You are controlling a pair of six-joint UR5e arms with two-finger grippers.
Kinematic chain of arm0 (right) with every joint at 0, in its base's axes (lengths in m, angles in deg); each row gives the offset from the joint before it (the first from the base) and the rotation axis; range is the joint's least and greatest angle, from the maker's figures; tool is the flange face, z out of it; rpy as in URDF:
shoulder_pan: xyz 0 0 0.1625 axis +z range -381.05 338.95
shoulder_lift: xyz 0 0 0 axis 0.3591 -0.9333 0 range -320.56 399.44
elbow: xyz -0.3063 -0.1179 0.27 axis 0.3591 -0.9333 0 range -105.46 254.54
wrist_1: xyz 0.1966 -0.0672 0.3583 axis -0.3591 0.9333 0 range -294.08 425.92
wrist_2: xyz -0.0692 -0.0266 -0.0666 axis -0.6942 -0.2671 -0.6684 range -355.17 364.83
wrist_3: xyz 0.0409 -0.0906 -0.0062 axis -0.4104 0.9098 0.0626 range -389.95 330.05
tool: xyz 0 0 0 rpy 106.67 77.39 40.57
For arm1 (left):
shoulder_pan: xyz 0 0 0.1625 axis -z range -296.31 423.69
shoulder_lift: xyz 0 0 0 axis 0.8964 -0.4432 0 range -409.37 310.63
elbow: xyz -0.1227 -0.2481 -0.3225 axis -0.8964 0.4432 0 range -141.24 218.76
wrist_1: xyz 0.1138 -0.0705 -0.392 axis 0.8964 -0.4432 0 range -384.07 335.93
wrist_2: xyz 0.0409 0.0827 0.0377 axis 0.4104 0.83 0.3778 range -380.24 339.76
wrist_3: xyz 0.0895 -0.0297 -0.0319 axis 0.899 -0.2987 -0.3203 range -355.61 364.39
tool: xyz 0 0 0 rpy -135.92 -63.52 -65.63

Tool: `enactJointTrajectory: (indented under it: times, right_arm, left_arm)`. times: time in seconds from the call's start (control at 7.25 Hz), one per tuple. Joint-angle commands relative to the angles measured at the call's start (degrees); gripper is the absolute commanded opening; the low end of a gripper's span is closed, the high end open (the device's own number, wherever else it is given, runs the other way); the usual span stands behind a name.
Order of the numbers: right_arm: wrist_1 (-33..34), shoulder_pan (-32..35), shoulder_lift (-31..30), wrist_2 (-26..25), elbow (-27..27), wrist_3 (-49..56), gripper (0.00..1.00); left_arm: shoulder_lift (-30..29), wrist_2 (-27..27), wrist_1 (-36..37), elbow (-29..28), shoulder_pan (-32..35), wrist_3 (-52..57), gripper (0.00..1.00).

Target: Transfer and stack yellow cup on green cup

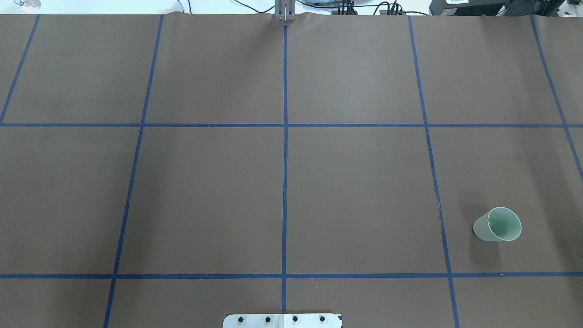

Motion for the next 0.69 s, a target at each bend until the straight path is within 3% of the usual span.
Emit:
enactJointTrajectory:
  times: [0.0, 0.28, 0.41, 0.55]
  right_arm:
    - [-0.2, 0.0, -0.1, 0.0, 0.2, 0.0, 1.0]
    - [-0.3, 0.0, -0.1, -0.1, 0.3, 0.0, 1.0]
    - [-0.2, -0.1, -0.1, -0.1, 0.3, 0.0, 1.0]
    - [-0.2, -0.1, -0.1, -0.1, 0.3, 0.0, 1.0]
  left_arm:
    - [0.0, 0.0, 0.0, 0.0, -0.1, 0.0, 1.0]
    - [0.0, 0.6, 0.3, 0.8, 0.0, -1.7, 1.0]
    - [0.6, 5.4, 0.7, 3.0, 0.1, -6.5, 1.0]
    - [4.8, 13.3, 0.7, 6.5, -0.8, -9.9, 1.0]
